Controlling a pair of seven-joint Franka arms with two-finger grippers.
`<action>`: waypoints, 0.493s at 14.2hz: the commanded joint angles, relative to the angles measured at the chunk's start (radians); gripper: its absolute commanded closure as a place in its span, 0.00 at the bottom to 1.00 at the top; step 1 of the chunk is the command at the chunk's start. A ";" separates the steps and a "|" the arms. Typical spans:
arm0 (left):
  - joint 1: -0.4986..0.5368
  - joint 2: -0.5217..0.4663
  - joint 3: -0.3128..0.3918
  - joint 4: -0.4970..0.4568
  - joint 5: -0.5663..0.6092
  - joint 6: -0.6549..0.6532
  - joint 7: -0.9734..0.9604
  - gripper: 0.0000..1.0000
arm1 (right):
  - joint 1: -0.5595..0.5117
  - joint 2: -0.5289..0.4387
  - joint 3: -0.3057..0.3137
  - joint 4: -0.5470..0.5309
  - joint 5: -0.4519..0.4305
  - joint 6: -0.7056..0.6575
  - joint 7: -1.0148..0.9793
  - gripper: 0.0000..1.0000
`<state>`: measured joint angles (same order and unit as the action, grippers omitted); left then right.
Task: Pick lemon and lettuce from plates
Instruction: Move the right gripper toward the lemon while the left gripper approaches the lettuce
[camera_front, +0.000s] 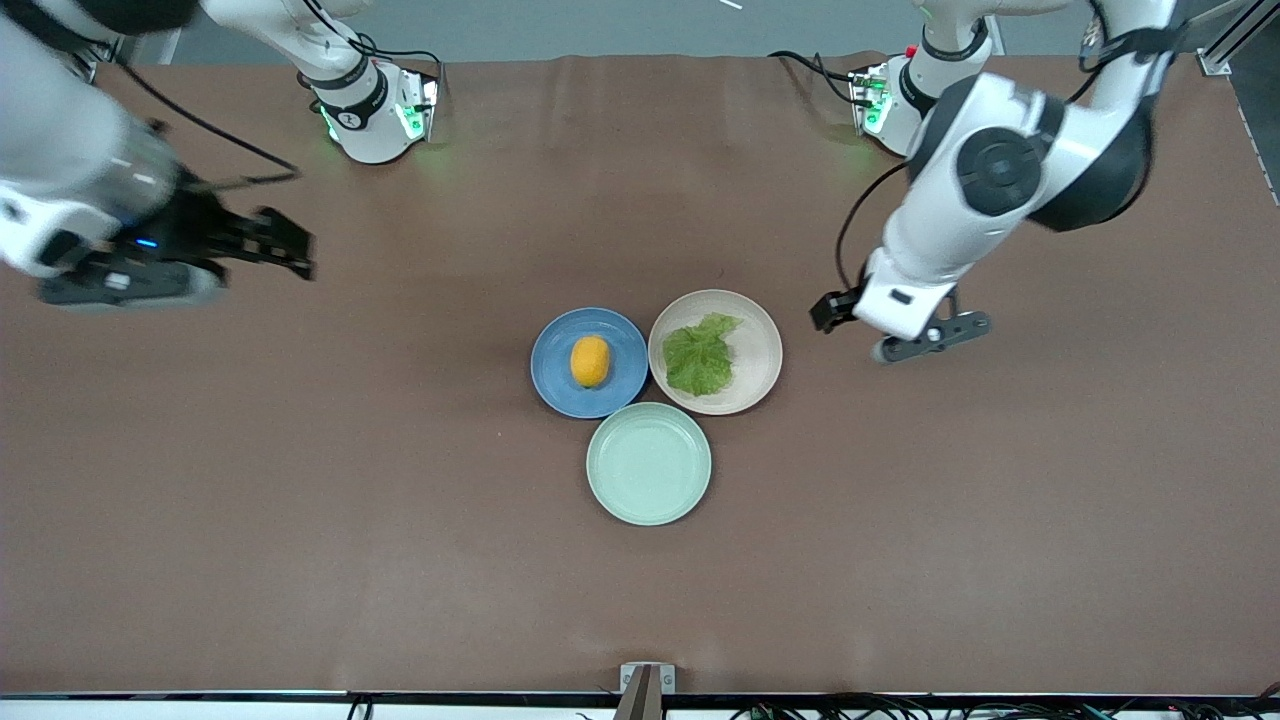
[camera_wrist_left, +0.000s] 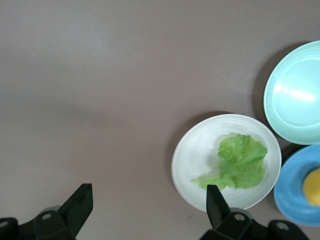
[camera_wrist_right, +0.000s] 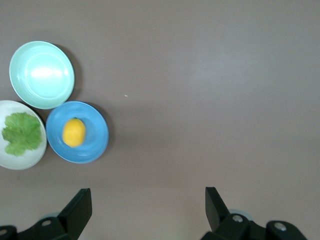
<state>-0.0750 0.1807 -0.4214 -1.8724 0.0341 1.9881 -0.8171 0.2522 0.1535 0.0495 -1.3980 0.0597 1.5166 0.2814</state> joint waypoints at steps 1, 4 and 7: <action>-0.084 0.092 -0.002 0.006 0.117 0.073 -0.217 0.00 | 0.096 0.057 -0.010 0.010 -0.014 0.056 0.139 0.00; -0.135 0.183 -0.002 0.006 0.162 0.145 -0.448 0.02 | 0.203 0.145 -0.010 0.007 -0.017 0.051 0.177 0.00; -0.173 0.253 -0.002 0.010 0.161 0.186 -0.645 0.09 | 0.306 0.239 -0.008 -0.010 -0.005 0.124 0.277 0.00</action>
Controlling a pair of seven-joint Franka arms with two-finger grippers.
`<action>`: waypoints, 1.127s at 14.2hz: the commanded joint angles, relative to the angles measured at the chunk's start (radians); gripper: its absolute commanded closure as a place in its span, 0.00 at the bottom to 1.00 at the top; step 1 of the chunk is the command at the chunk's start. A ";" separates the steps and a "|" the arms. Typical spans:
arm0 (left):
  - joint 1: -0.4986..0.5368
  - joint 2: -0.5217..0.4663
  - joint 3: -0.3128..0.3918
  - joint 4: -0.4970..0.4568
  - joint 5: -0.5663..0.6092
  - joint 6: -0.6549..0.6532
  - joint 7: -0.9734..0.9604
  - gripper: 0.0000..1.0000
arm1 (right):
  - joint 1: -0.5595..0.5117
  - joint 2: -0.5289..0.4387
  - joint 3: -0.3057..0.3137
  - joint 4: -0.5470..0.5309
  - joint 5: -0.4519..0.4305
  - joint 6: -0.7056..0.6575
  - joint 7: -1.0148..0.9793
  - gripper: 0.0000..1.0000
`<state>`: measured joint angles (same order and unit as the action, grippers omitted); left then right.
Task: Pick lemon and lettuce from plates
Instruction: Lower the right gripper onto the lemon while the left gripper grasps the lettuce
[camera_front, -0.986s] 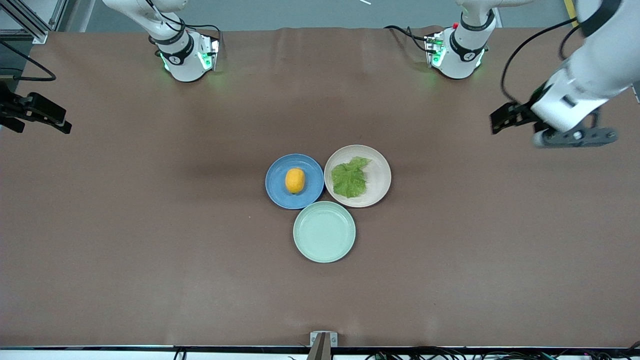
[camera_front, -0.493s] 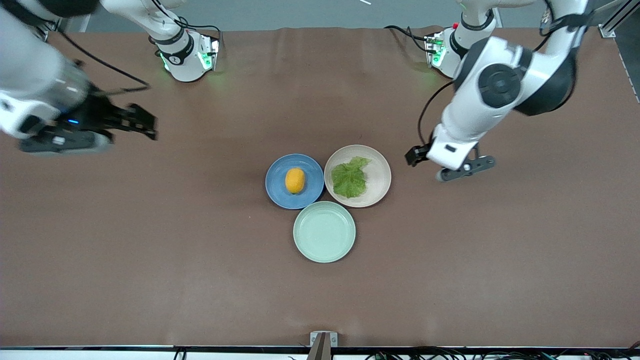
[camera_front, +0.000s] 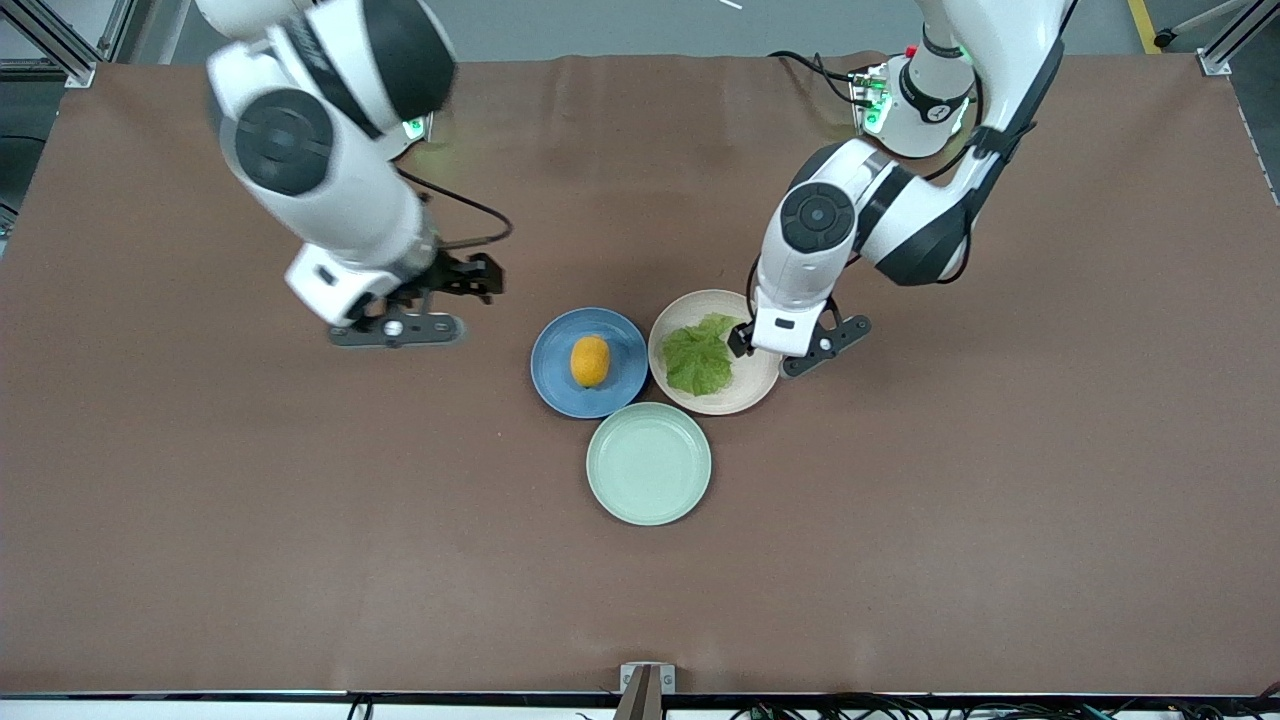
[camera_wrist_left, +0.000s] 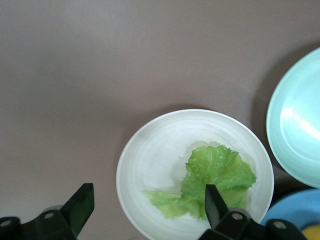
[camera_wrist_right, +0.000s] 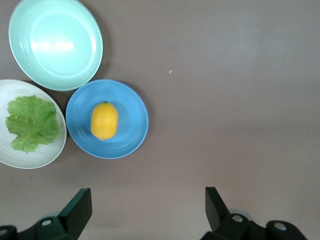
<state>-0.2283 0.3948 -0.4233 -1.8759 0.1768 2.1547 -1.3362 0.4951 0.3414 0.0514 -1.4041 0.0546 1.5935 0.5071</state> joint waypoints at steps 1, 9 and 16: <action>-0.023 0.055 0.000 0.014 0.020 0.030 -0.200 0.11 | 0.089 0.062 -0.010 -0.039 0.007 0.104 0.051 0.00; -0.060 0.160 -0.002 0.015 0.015 0.146 -0.583 0.18 | 0.160 0.142 -0.010 -0.331 0.031 0.597 0.143 0.00; -0.068 0.228 0.003 0.038 0.035 0.202 -0.701 0.23 | 0.149 0.247 -0.010 -0.329 0.051 0.695 0.143 0.00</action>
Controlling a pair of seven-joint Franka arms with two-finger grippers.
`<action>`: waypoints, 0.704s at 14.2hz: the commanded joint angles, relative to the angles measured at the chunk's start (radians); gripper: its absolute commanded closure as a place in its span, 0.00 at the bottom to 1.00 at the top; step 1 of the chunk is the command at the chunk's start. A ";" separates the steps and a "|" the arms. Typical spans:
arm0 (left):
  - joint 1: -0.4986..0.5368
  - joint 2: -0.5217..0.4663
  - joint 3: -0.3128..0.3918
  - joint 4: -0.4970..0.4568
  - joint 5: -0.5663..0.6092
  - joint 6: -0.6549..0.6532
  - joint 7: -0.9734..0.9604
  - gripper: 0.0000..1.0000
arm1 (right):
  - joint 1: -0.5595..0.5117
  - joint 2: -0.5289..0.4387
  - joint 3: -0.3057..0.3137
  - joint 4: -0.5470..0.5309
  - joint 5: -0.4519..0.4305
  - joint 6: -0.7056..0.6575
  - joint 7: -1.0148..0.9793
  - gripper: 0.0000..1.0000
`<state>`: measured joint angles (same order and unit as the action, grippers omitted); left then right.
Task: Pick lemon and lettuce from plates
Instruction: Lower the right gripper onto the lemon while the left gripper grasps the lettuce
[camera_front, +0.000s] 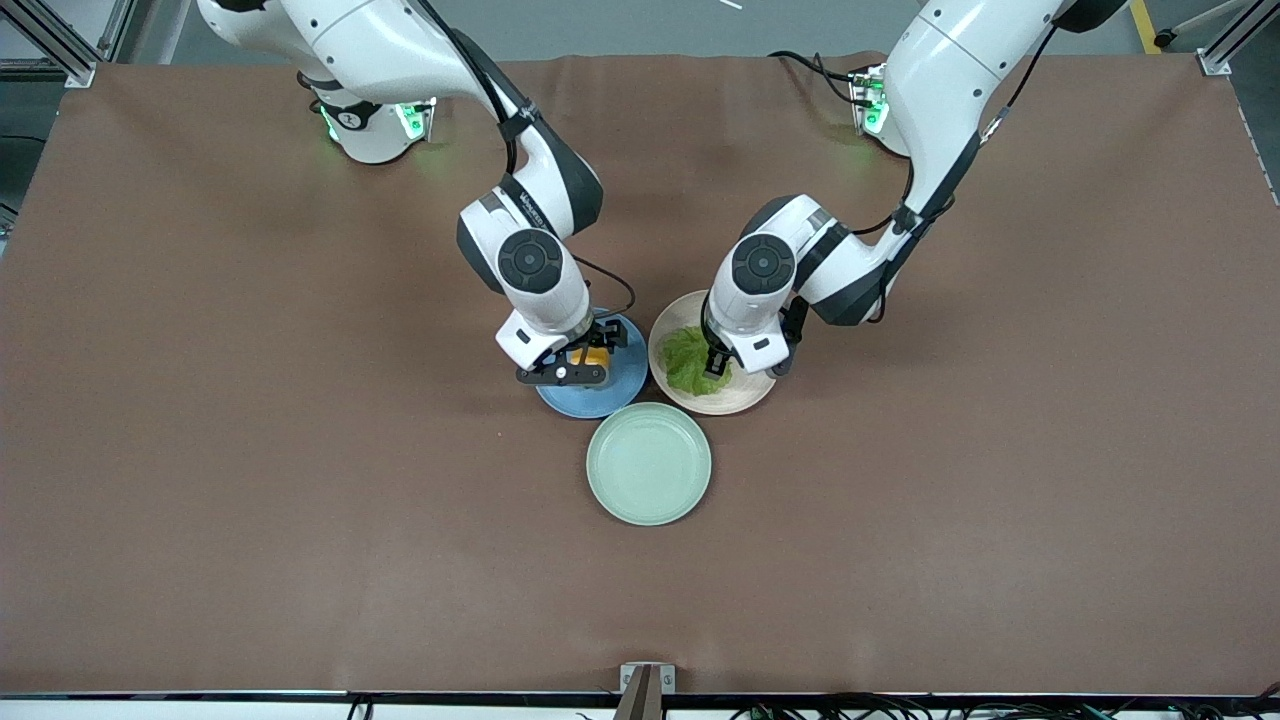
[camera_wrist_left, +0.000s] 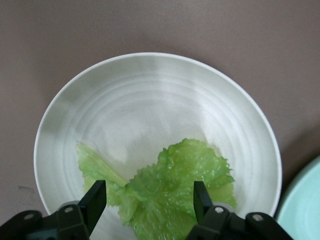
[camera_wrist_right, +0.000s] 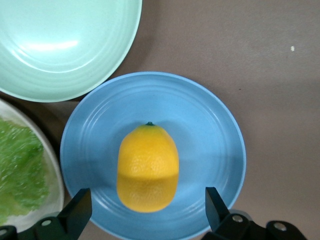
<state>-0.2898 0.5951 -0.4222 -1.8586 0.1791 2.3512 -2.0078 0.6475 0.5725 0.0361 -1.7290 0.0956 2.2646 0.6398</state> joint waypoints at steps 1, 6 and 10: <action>-0.006 0.032 0.003 0.021 0.033 0.006 -0.031 0.26 | -0.002 0.030 0.005 -0.004 0.016 0.038 0.011 0.00; -0.006 0.045 0.003 0.025 0.034 0.006 -0.034 0.60 | 0.006 0.070 0.005 -0.003 0.035 0.084 0.011 0.04; -0.002 0.043 0.003 0.027 0.034 0.006 -0.028 0.95 | 0.012 0.079 0.005 -0.001 0.035 0.096 0.011 0.51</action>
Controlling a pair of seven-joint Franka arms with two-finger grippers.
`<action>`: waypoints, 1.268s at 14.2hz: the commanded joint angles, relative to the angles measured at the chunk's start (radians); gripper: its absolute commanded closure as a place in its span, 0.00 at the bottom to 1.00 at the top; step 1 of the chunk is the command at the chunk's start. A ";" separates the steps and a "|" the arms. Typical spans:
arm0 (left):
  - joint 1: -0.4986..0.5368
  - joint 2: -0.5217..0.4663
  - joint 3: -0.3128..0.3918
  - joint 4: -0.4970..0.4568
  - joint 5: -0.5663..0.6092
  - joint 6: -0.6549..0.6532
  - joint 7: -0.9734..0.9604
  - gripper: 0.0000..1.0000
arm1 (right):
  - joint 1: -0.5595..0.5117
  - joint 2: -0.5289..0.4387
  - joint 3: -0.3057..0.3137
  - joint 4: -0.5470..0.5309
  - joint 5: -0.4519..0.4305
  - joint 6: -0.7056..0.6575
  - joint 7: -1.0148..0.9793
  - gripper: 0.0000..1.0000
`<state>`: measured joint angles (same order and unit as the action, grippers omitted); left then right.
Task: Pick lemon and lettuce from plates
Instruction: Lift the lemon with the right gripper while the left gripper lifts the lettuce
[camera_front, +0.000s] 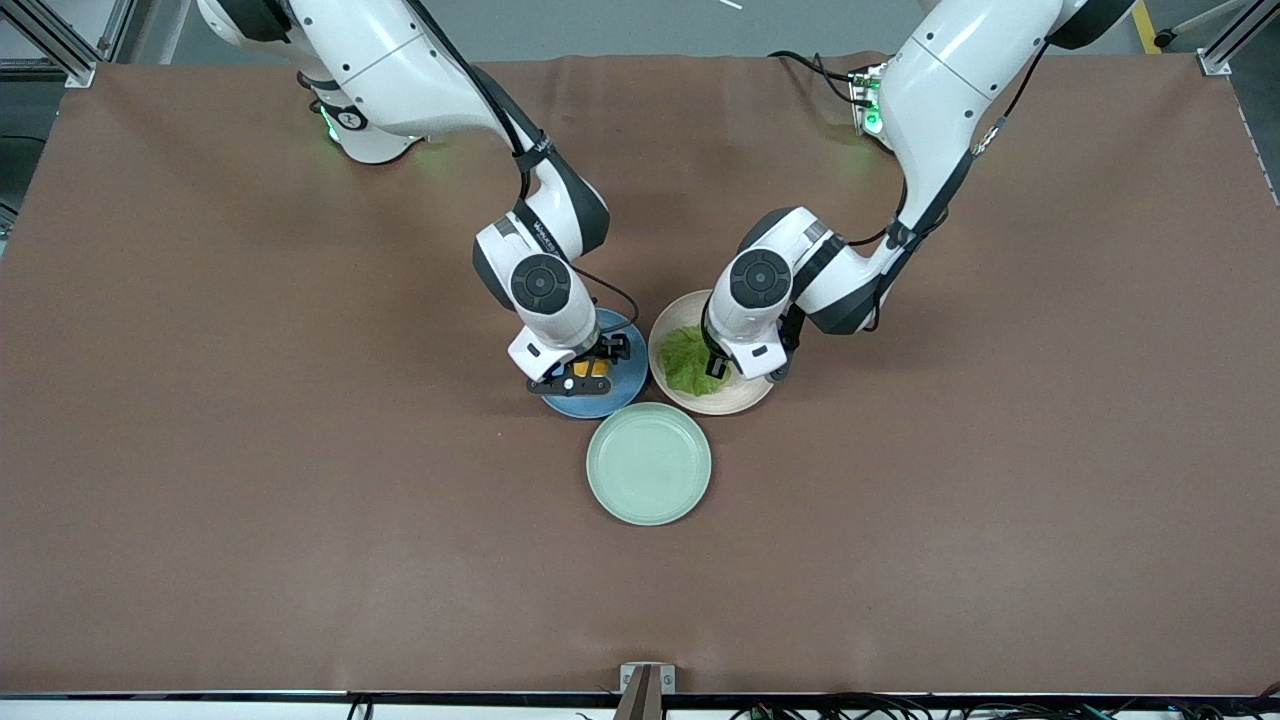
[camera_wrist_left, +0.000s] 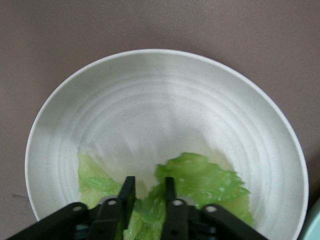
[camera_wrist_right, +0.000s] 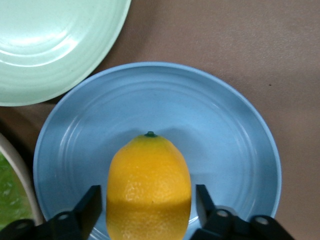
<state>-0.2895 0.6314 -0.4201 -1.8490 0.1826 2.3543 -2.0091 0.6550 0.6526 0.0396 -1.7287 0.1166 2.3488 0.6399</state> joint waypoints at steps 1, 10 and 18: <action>0.004 0.002 0.001 0.021 0.031 0.003 -0.025 0.99 | 0.006 -0.001 0.002 0.000 0.014 0.012 0.011 0.63; 0.160 -0.186 0.000 0.030 0.031 -0.128 0.073 1.00 | -0.161 -0.298 -0.009 -0.015 -0.015 -0.409 -0.147 0.80; 0.470 -0.207 0.000 0.030 -0.006 -0.202 0.614 1.00 | -0.676 -0.417 -0.007 -0.169 -0.167 -0.395 -0.713 0.79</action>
<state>0.1158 0.4047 -0.4128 -1.8092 0.1911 2.1525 -1.5135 0.1018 0.2352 0.0060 -1.8355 -0.0386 1.8954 0.0511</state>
